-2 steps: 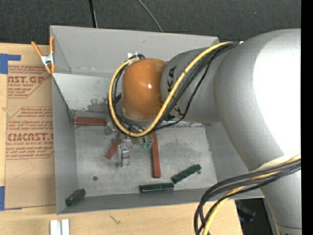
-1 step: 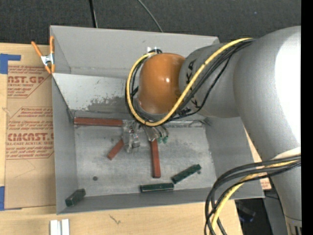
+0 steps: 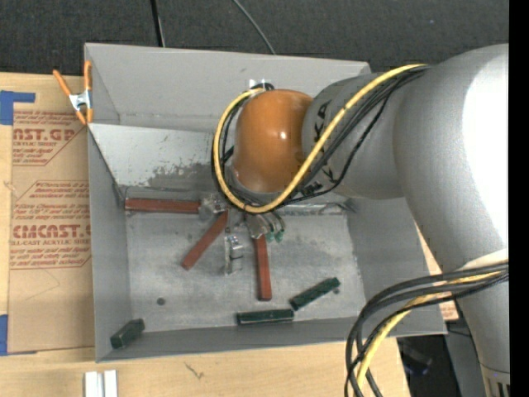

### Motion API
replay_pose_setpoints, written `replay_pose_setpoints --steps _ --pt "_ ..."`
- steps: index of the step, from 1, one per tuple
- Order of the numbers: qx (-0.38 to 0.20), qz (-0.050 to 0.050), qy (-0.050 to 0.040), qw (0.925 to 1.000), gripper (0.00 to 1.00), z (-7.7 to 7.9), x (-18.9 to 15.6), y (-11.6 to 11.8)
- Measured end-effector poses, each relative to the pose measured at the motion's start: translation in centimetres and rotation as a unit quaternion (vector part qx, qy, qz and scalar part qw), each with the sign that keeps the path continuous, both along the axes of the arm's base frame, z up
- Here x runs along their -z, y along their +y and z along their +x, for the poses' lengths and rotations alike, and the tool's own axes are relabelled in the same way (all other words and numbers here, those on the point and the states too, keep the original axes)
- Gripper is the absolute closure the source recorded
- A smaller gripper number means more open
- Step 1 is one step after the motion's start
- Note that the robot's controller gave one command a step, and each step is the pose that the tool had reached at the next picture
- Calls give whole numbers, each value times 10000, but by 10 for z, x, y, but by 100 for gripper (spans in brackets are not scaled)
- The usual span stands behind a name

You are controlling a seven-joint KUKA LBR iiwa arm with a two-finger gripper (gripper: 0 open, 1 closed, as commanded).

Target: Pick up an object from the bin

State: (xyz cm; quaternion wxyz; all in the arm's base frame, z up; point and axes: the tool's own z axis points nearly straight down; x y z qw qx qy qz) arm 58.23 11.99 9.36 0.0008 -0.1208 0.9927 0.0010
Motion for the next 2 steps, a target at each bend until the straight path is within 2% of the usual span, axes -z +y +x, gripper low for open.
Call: replay_pose_setpoints --steps 1,2 --pt "-1 0 0 10000 0 0 0 0" --pt "-1209 1 -7 9927 100 7 24 17"
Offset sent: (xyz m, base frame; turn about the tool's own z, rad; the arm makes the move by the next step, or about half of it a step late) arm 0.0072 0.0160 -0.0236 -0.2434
